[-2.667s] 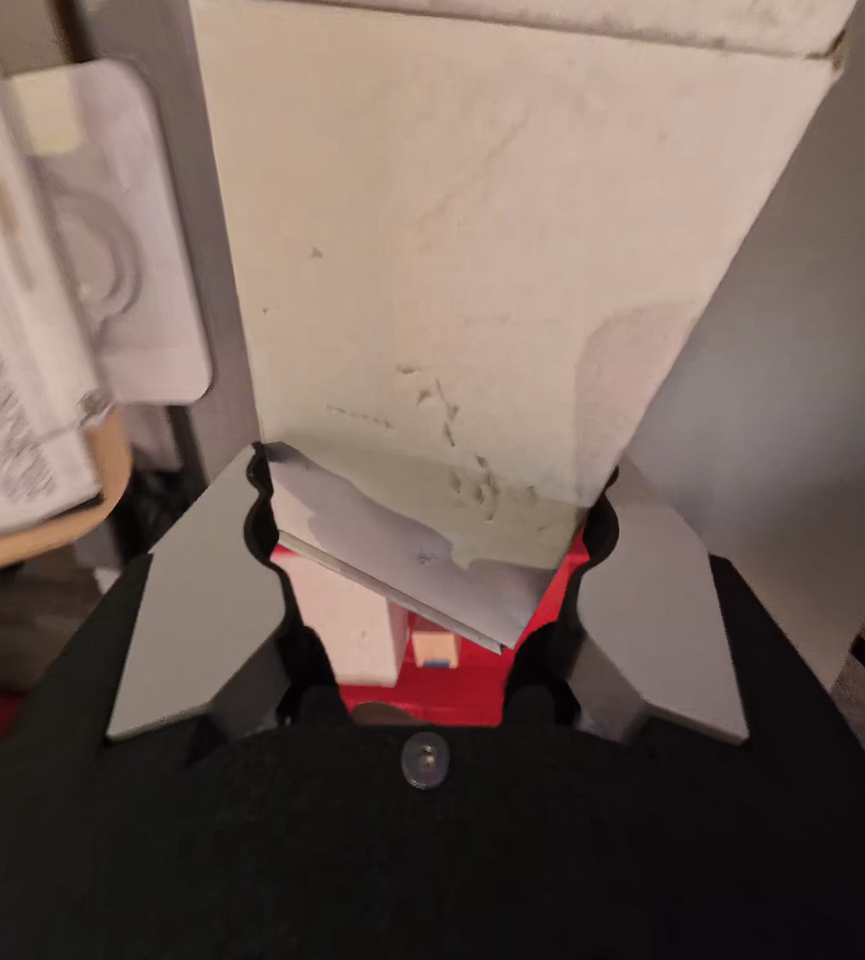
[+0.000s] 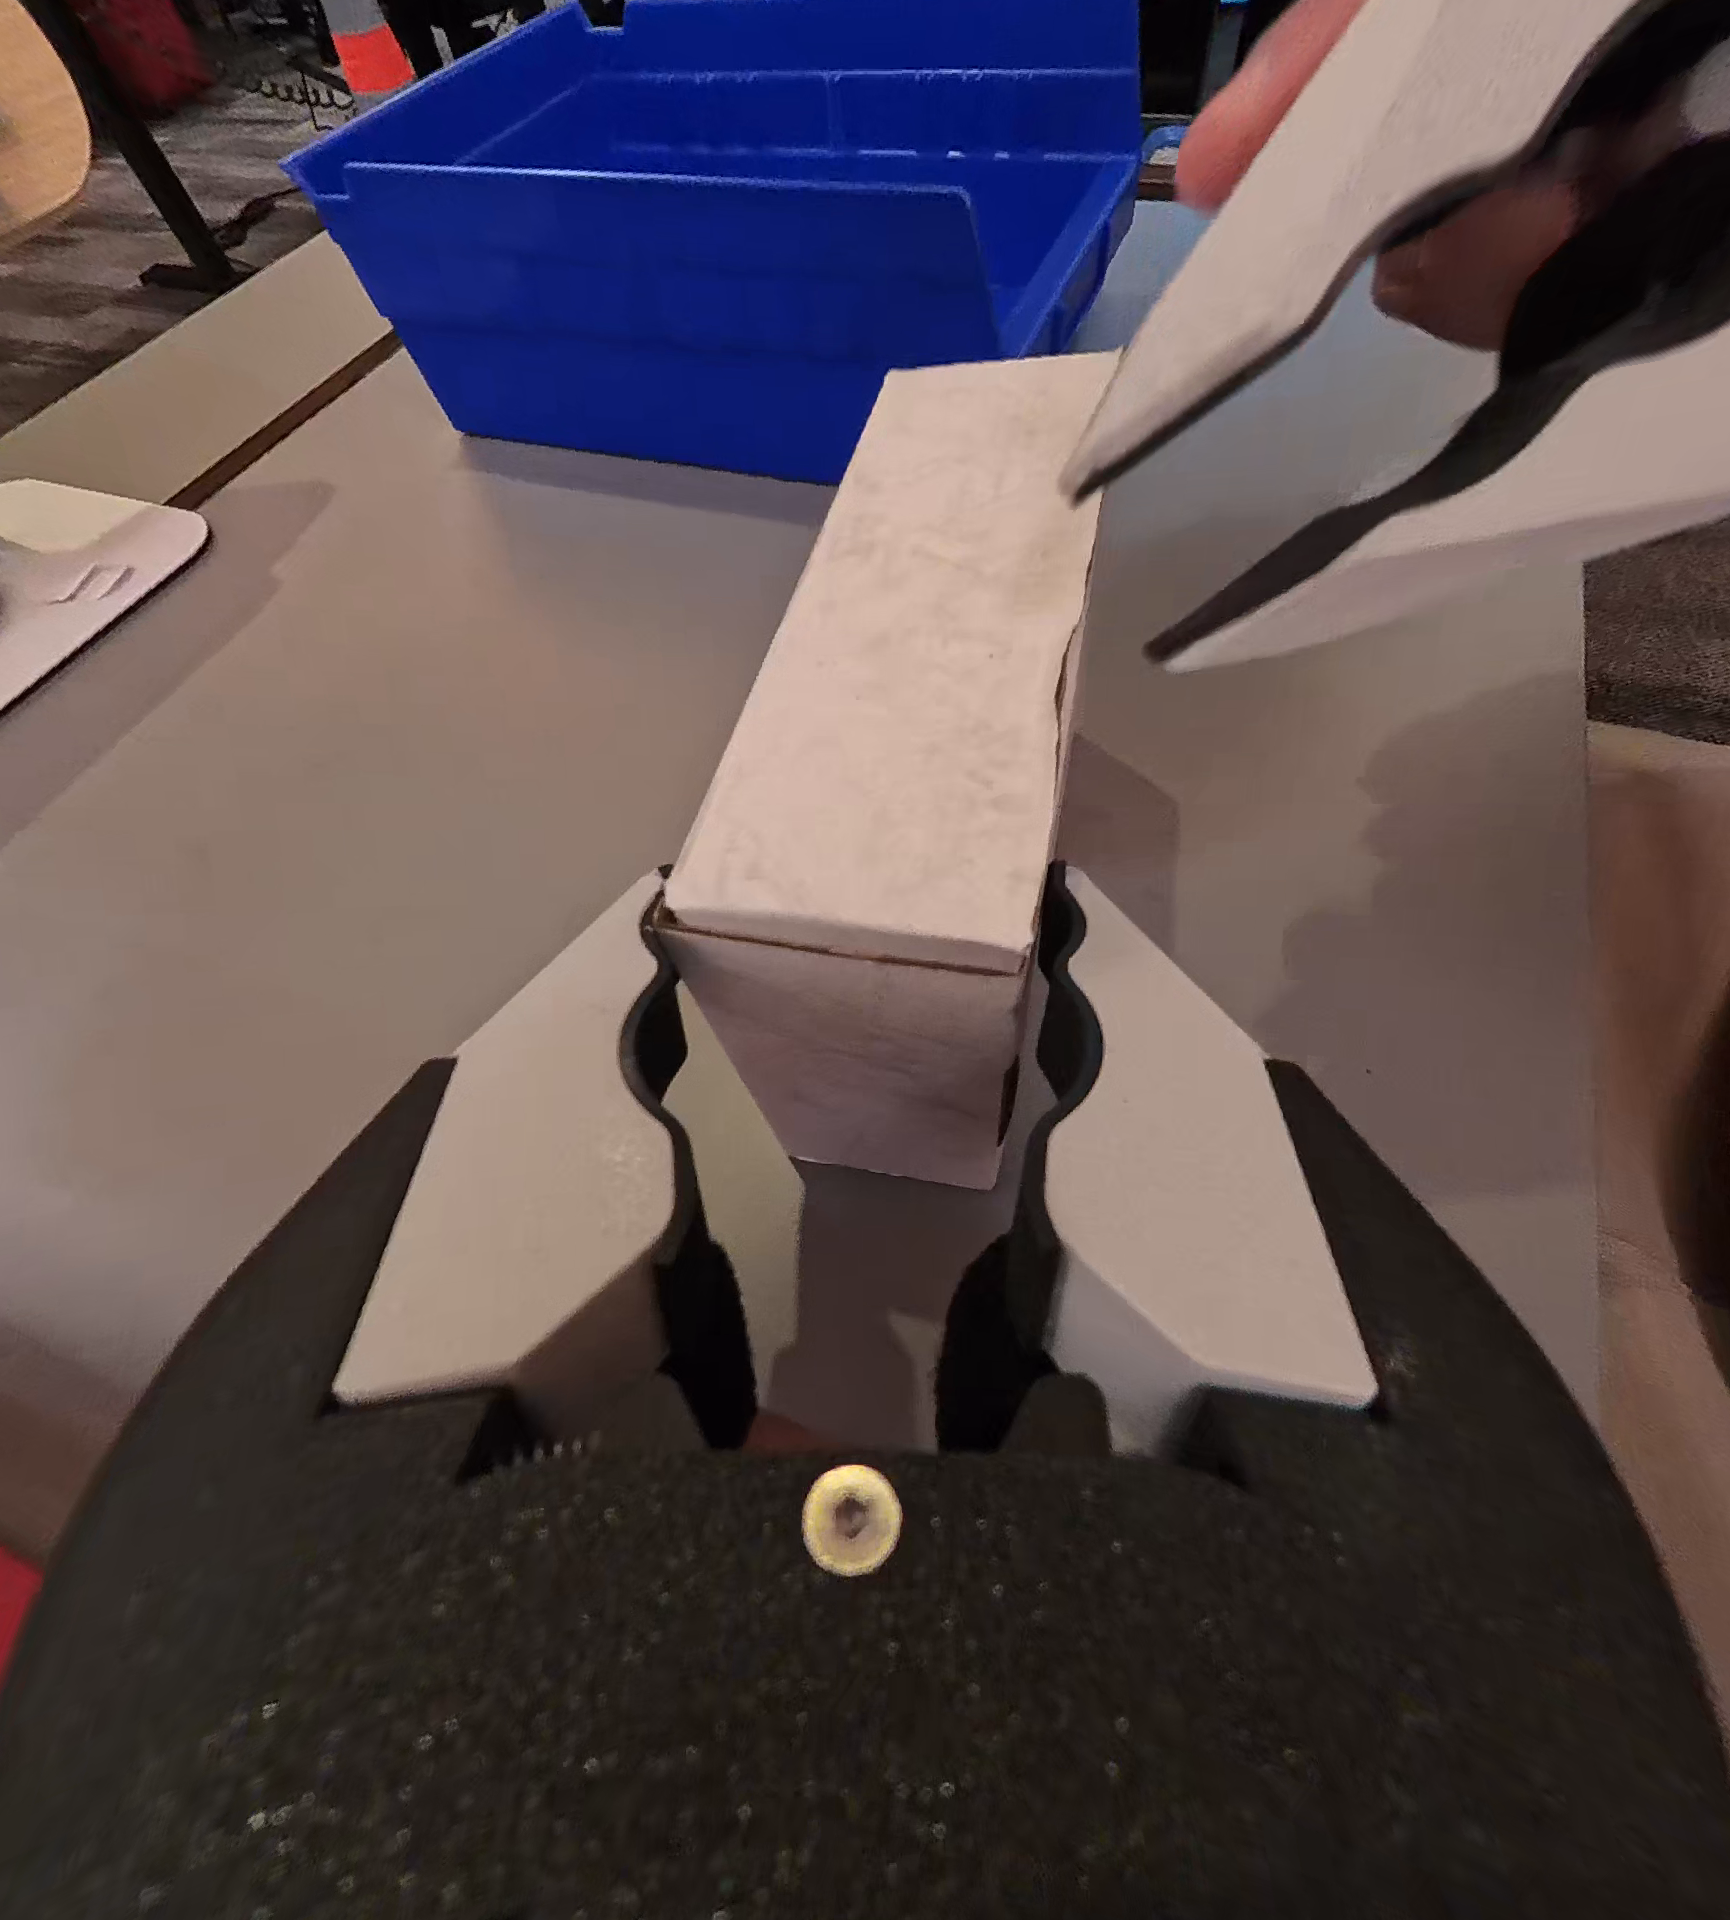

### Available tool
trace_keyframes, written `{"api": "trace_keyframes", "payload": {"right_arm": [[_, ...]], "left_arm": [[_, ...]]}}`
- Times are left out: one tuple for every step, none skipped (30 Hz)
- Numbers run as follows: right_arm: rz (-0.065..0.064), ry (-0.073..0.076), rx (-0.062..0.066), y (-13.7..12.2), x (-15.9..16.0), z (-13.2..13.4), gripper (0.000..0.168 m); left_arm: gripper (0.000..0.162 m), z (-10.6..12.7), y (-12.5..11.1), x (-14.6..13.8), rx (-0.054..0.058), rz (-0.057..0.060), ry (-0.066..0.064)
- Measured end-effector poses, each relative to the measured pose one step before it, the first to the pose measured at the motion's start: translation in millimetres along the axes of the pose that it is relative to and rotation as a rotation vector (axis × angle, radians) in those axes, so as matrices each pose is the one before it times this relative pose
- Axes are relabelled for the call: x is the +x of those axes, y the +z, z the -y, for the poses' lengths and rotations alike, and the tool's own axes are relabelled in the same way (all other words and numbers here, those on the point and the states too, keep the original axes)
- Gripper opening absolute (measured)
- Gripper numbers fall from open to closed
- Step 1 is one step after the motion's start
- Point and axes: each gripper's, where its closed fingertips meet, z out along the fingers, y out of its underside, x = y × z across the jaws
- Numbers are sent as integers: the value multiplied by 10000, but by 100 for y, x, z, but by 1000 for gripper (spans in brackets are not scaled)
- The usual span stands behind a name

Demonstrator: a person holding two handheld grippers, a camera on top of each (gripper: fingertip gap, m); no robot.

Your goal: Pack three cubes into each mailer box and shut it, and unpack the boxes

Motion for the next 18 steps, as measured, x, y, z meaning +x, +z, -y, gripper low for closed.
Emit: {"api": "trace_keyframes", "payload": {"right_arm": [[5,-294,-197,468,-186,-115,21],[80,-156,-163,390,-233,-143,19],[32,-109,-60,263,-140,-12,18],[-24,-111,-13,177,-42,53,17],[-55,-108,-53,142,64,-18,15],[24,-133,-85,149,-18,-70,13],[28,-170,-169,188,4,-176,13],[54,-176,-130,186,-38,-106,13],[105,-122,-59,136,-111,17,9],[138,-109,-76,93,-155,15,5],[85,-138,-72,44,-70,33,4],[46,-116,-85,25,13,5,4],[100,-68,-83,25,-49,-2,3],[87,-18,-60,27,4,11,3],[101,-2,-21,4,-8,23,2],[89,-2,39,-34,27,24,2],[131,106,45,-45,52,25,1],[175,197,40,-37,31,30,0]], "left_arm": [[66,17,40,17,19,-8,-13],[66,2,17,-19,0,-13,-40],[66,-11,-9,-17,-2,-10,-25],[66,1,5,12,7,6,17],[66,0,-4,41,15,15,38],[66,7,-3,28,11,18,32],[66,7,-8,13,6,17,9],[66,-19,-9,-21,-2,11,-16],[66,-12,-3,-42,10,-11,-55],[66,-4,-11,-23,18,-17,-22],[66,-7,3,-11,-7,-4,7],[66,-7,-7,1,-25,2,0],[66,-8,-6,-18,-15,10,2],[66,-17,-19,-10,1,11,31],[66,-14,-17,-7,3,3,43],[65,-3,-13,9,13,-6,10],[65,9,0,5,19,-4,9],[65,1,-9,-2,12,11,33]]}}
